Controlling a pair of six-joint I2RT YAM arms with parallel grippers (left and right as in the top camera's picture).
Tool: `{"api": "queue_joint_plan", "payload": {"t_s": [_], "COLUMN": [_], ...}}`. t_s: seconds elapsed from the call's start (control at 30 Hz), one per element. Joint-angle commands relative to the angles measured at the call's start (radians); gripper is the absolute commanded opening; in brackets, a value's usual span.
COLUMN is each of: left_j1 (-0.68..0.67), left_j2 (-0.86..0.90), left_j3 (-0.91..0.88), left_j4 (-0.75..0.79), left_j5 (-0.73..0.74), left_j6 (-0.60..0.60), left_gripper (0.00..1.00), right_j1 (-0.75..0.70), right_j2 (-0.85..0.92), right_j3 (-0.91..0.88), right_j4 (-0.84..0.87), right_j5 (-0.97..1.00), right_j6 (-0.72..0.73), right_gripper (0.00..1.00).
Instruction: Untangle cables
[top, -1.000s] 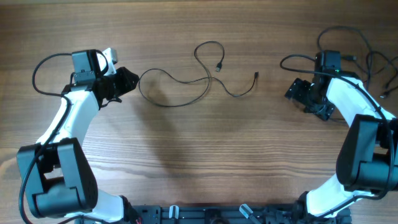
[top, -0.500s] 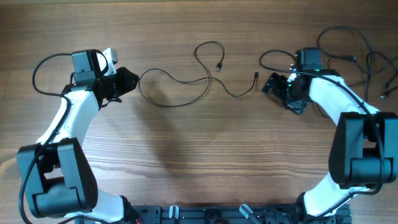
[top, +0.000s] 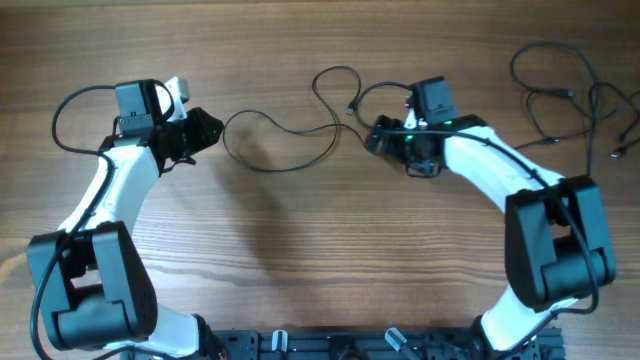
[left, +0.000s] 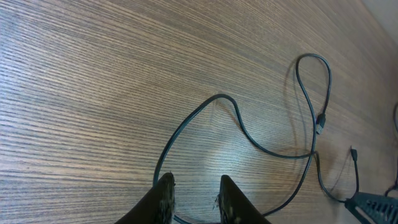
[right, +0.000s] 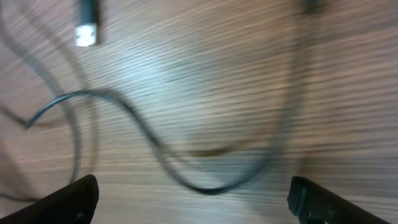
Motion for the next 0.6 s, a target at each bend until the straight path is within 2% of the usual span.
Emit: {"api": "queue_joint_plan", "payload": {"t_s": [0.0, 0.3, 0.57], "left_j1": [0.003, 0.003, 0.003], "left_j2": [0.005, 0.005, 0.005], "left_j3": [-0.006, -0.006, -0.006], "left_j4": [0.003, 0.003, 0.002], "left_j5": [-0.008, -0.008, -0.008], "left_j6": [0.002, 0.002, 0.002], "left_gripper": [0.25, 0.26, 0.26], "right_j1": [0.066, 0.188, 0.293], "right_j2": [0.027, 0.027, 0.027], "right_j3": [-0.003, -0.003, -0.003], "right_j4": [0.04, 0.164, 0.26], "right_j5": [-0.012, -0.012, 0.06], "right_j6": [0.037, 0.197, 0.198], "right_gripper": [1.0, 1.0, 1.0]}}
